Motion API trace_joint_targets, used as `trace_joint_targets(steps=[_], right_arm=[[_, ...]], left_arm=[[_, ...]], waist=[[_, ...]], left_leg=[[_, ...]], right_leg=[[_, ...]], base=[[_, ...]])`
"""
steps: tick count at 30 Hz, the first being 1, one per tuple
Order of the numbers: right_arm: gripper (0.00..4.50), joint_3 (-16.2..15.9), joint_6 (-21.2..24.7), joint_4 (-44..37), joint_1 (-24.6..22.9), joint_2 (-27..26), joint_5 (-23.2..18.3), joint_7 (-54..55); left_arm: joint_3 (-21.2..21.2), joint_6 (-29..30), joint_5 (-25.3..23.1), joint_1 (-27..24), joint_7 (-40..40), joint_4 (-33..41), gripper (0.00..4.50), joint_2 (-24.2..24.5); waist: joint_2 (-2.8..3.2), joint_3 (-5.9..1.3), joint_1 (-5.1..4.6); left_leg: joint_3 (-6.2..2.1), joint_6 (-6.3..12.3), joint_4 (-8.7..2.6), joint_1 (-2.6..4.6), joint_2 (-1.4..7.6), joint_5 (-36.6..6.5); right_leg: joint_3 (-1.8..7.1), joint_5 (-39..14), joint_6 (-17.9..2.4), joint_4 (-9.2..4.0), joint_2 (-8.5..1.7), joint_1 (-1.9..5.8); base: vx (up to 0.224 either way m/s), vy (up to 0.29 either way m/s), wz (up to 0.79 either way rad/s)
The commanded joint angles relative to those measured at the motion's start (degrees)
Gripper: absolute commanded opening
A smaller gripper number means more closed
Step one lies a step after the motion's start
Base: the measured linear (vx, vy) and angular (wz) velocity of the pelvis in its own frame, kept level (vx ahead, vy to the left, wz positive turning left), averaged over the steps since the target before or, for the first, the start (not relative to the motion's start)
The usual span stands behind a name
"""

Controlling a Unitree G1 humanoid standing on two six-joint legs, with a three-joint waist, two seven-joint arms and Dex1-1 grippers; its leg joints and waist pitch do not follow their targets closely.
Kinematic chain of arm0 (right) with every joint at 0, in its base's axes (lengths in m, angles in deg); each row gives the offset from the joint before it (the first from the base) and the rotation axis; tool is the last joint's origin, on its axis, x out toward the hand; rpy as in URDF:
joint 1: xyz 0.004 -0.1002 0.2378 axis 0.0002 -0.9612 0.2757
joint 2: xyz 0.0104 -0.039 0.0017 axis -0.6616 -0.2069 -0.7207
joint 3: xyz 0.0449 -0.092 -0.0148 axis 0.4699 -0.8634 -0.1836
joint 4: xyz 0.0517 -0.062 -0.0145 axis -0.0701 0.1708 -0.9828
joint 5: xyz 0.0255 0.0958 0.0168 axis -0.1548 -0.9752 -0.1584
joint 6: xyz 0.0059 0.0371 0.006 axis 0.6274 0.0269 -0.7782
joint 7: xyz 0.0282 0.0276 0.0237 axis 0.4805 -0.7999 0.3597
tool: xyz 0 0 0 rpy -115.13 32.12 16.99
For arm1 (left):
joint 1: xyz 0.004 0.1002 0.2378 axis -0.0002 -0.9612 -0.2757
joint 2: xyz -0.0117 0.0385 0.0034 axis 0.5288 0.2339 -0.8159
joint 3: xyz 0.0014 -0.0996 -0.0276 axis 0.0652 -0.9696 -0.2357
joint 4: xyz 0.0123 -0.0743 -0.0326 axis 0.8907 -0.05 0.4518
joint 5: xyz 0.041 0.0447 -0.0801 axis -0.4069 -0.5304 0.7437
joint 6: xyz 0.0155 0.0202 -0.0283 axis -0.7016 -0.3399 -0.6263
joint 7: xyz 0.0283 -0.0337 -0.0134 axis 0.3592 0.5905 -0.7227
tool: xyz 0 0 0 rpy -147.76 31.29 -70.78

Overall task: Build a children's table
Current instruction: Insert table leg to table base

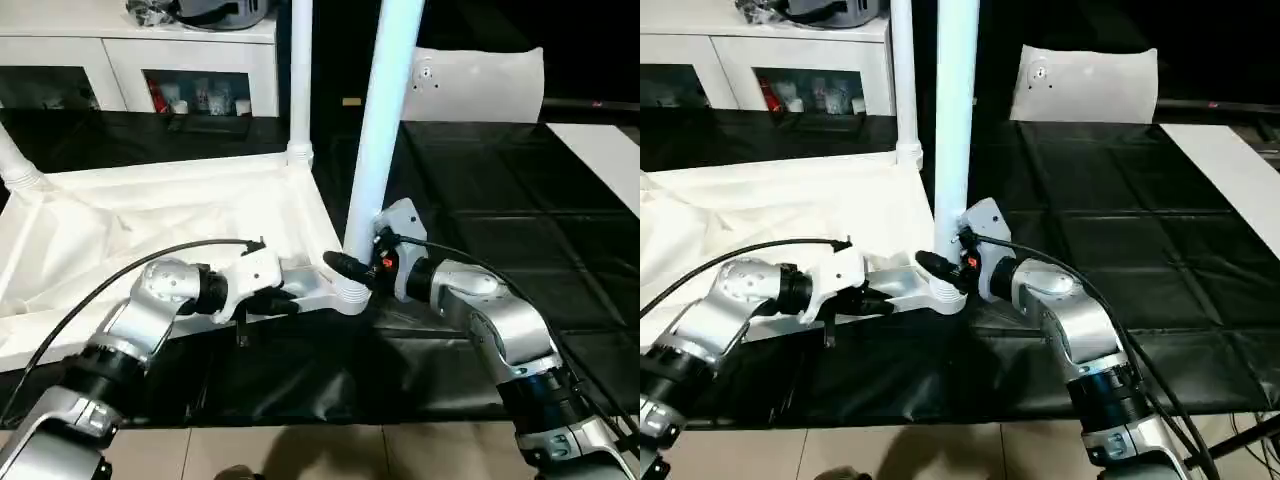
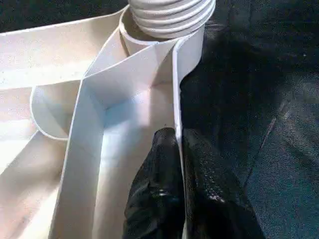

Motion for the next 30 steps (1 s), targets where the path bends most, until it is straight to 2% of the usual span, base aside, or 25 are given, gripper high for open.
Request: trace_joint_targets(steps=[1, 5, 8, 11, 17, 21, 24, 27, 28, 30], right_arm=[[1.91, -0.5, 0.0, 1.6, 0.7, 0.2, 0.7, -0.2], [1.91, -0.9, -0.6, 2.8, 1.4, 0.0, 1.1, -0.4], [1.91, -1.1, -0.6, 3.8, 2.1, -0.2, 1.3, -0.6], [1.91, -1.1, -0.4, 4.9, 2.5, -0.7, 1.2, -1.0], [1.91, -0.7, -0.2, 8.4, 3.6, -1.9, 0.1, -2.1], [1.91, -0.8, -0.4, 9.7, 3.8, -1.9, 0.6, -2.5], [1.91, -0.7, -0.5, 11.2, 3.9, -1.6, 1.2, -2.6], [1.91, 0.1, -0.3, 12.4, 3.8, -1.5, 1.0, -2.8], [1.91, 1.0, -0.4, 12.8, 3.7, -1.8, 0.5, -2.6], [1.91, 2.1, -0.3, 13.4, 3.6, -2.3, -0.4, -2.4]], left_arm=[[2.2, 2.0, -2.8, -0.6, -1.1, -2.7, 0.00, 0.9], [3.1, 2.6, -3.4, -0.6, -2.4, -2.0, 0.00, 1.5], [3.5, 1.2, -4.4, -0.3, -1.1, -2.4, 0.00, 1.4], [3.3, -0.4, -4.2, 0.0, -0.6, -2.9, 0.00, 0.8], [3.3, -1.6, -2.8, -0.1, -2.3, -1.9, 0.00, 0.4], [3.2, -3.0, -3.0, 0.4, -1.5, -2.8, 0.00, 0.1], [2.8, -3.3, -2.9, 0.6, -1.7, -3.2, 0.00, 0.0], [2.8, -3.5, -2.9, 0.7, -1.9, -3.2, 0.00, 0.2], [2.6, -3.6, -2.8, 0.7, -1.9, -3.3, 0.00, 0.2], [2.3, -3.7, -2.4, 0.6, -1.8, -3.4, 0.00, 0.0]], waist=[[0.15, -2.49, 0.08], [0.38, -2.68, 0.05], [0.24, -2.79, -0.08], [0.12, -2.78, 0.04], [0.30, -2.71, -0.01], [0.31, -2.57, -0.04], [0.30, -2.50, -0.06], [0.26, -2.45, -0.05], [0.48, -2.47, -0.07], [0.37, -2.47, -0.09]], left_leg=[[-0.97, -3.06, -4.57, 1.30, 2.17, -19.5], [-1.08, -3.29, -4.71, 1.20, 2.25, -19.1], [-0.94, -3.17, -4.59, 1.17, 2.19, -18.6], [-0.86, -2.89, -4.56, 1.21, 2.18, -18.5], [-0.99, -3.26, -4.75, 1.20, 2.26, -19.5], [-1.08, -3.48, -4.86, 1.33, 2.30, -21.0], [-1.10, -3.67, -4.92, 1.38, 2.33, -21.7], [-1.13, -3.67, -4.93, 1.47, 2.35, -22.4], [-1.16, -3.78, -4.96, 1.51, 2.39, -22.7], [-1.19, -3.81, -5.04, 1.44, 2.39, -22.7]], right_leg=[[2.31, -19.3, -8.7, -6.15, -4.38, 0.65], [2.25, -17.2, -8.8, -5.92, -4.32, 0.67], [2.25, -14.2, -10.0, -5.73, -4.22, 0.78], [2.25, -14.7, -9.7, -5.84, -4.26, 0.78], [2.22, -15.7, -9.7, -5.84, -4.32, 0.71], [2.27, -18.6, -9.1, -6.17, -4.39, 0.49], [2.30, -18.8, -9.3, -6.19, -4.39, 0.39], [2.37, -20.2, -9.1, -6.35, -4.49, 0.30], [2.38, -20.2, -9.1, -6.41, -4.48, 0.24], [2.36, -19.9, -9.2, -6.33, -4.45, 0.27]], base=[[0.000, 0.000, 0.00], [0.000, 0.000, 0.00], [0.000, 0.000, 0.00], [0.000, 0.000, 0.00], [0.000, 0.000, 0.00], [0.000, 0.000, 0.00], [0.000, 0.000, 0.00], [0.000, 0.000, 0.00], [0.000, 0.000, 0.00], [0.000, 0.000, 0.00]])
